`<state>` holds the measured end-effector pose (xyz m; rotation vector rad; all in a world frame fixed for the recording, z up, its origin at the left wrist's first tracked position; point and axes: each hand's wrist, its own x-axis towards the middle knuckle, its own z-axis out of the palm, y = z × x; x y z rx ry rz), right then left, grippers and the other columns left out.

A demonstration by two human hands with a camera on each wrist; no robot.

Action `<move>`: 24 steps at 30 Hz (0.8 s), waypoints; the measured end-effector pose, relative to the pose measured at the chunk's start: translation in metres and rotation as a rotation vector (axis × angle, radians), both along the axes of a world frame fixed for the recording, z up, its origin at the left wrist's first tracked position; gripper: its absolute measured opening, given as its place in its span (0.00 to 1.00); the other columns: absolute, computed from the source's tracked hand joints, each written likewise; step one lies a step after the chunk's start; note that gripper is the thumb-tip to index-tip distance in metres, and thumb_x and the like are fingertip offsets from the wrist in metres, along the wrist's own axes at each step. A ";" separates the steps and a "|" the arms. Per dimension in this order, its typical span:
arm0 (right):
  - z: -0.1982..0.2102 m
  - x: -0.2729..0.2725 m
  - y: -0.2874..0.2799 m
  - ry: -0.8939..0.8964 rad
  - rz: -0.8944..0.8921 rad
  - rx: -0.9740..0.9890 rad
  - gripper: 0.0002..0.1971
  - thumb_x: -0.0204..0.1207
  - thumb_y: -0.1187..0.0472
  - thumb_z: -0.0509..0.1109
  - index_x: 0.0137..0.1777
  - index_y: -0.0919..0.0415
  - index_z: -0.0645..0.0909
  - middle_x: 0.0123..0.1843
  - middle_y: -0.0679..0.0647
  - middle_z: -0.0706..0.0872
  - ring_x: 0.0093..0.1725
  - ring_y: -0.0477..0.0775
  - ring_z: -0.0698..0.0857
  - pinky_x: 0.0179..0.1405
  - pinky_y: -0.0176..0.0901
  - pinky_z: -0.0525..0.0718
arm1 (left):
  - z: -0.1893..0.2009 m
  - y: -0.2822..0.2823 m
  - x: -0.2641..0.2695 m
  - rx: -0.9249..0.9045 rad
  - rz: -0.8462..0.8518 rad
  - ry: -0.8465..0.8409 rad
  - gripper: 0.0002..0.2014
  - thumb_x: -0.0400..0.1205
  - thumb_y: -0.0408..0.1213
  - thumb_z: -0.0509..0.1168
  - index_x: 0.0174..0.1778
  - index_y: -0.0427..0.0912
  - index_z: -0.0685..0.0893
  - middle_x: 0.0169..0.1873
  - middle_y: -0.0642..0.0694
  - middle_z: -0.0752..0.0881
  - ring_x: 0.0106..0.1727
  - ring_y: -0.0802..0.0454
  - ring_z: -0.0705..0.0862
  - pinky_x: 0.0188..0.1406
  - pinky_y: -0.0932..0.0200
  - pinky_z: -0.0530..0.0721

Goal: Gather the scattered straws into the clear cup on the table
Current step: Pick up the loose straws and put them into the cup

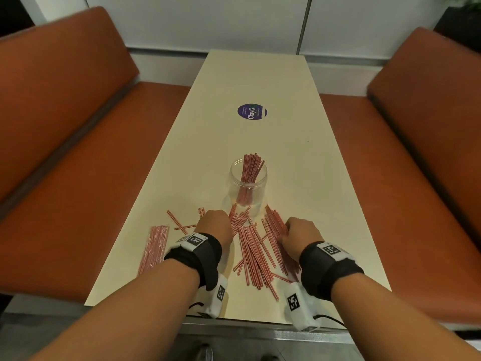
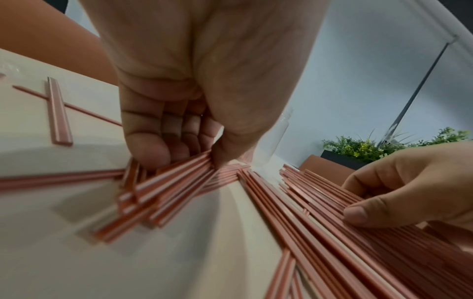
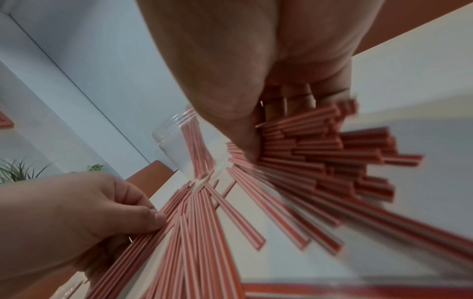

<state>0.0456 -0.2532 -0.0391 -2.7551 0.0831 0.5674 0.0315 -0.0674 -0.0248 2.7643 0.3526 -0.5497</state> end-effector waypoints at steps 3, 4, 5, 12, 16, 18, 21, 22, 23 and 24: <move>0.002 0.003 -0.001 0.005 -0.006 -0.012 0.12 0.80 0.55 0.63 0.58 0.59 0.81 0.53 0.57 0.87 0.51 0.57 0.86 0.54 0.50 0.86 | 0.000 0.001 0.001 -0.001 -0.006 0.004 0.10 0.81 0.29 0.58 0.49 0.33 0.85 0.50 0.37 0.87 0.52 0.41 0.87 0.47 0.56 0.83; 0.002 0.003 -0.001 0.015 -0.009 -0.016 0.12 0.81 0.55 0.63 0.58 0.59 0.81 0.54 0.57 0.87 0.51 0.57 0.86 0.54 0.50 0.86 | 0.001 0.001 0.001 -0.009 0.000 0.006 0.10 0.81 0.29 0.58 0.49 0.33 0.84 0.50 0.37 0.87 0.52 0.41 0.87 0.46 0.56 0.83; 0.003 0.004 -0.001 0.027 -0.012 -0.019 0.12 0.81 0.55 0.62 0.59 0.60 0.80 0.54 0.57 0.86 0.51 0.57 0.87 0.54 0.50 0.86 | 0.002 0.002 0.001 -0.021 0.011 0.008 0.11 0.82 0.29 0.57 0.49 0.32 0.84 0.51 0.37 0.87 0.52 0.41 0.87 0.46 0.56 0.83; 0.019 0.012 -0.001 0.019 -0.056 0.025 0.12 0.83 0.65 0.58 0.63 0.68 0.72 0.60 0.64 0.83 0.56 0.63 0.84 0.48 0.46 0.80 | 0.019 0.019 0.006 -0.237 0.188 -0.178 0.17 0.84 0.29 0.54 0.68 0.33 0.75 0.58 0.33 0.84 0.57 0.35 0.84 0.48 0.53 0.79; 0.030 0.025 -0.002 -0.036 -0.096 0.170 0.13 0.83 0.67 0.56 0.65 0.69 0.70 0.61 0.65 0.82 0.55 0.63 0.82 0.48 0.46 0.78 | 0.044 0.024 0.035 -0.629 0.351 -0.381 0.11 0.87 0.34 0.52 0.63 0.37 0.73 0.57 0.33 0.82 0.47 0.40 0.83 0.46 0.48 0.84; 0.034 0.033 -0.002 -0.077 -0.138 0.256 0.13 0.84 0.67 0.54 0.65 0.69 0.70 0.62 0.65 0.82 0.59 0.64 0.82 0.55 0.50 0.80 | 0.057 0.021 0.060 -0.822 0.386 -0.464 0.08 0.87 0.36 0.49 0.54 0.42 0.73 0.56 0.36 0.82 0.43 0.45 0.80 0.49 0.44 0.84; 0.039 0.038 -0.002 -0.137 -0.173 0.350 0.12 0.86 0.63 0.52 0.63 0.69 0.71 0.59 0.65 0.83 0.56 0.64 0.83 0.58 0.56 0.82 | 0.079 0.006 0.091 -1.127 0.385 -0.509 0.07 0.88 0.36 0.48 0.51 0.44 0.71 0.39 0.45 0.76 0.29 0.55 0.69 0.27 0.57 0.74; 0.040 0.038 -0.002 -0.151 -0.172 0.364 0.13 0.86 0.62 0.52 0.62 0.69 0.71 0.57 0.64 0.83 0.54 0.64 0.84 0.56 0.56 0.82 | 0.084 0.000 0.098 -1.177 0.358 -0.515 0.07 0.89 0.37 0.48 0.52 0.44 0.72 0.36 0.48 0.73 0.28 0.56 0.67 0.26 0.59 0.70; 0.042 0.038 -0.003 -0.164 -0.166 0.373 0.13 0.86 0.61 0.52 0.62 0.68 0.71 0.55 0.64 0.83 0.52 0.64 0.84 0.54 0.55 0.83 | 0.086 -0.008 0.103 -1.201 0.316 -0.523 0.08 0.89 0.39 0.49 0.50 0.45 0.72 0.35 0.50 0.71 0.29 0.56 0.67 0.28 0.60 0.70; 0.042 0.037 -0.003 -0.172 -0.160 0.376 0.13 0.87 0.60 0.52 0.61 0.68 0.71 0.53 0.64 0.83 0.50 0.64 0.84 0.52 0.55 0.82 | 0.085 -0.015 0.107 -1.208 0.269 -0.529 0.09 0.89 0.38 0.49 0.47 0.47 0.73 0.34 0.51 0.71 0.30 0.56 0.68 0.32 0.59 0.71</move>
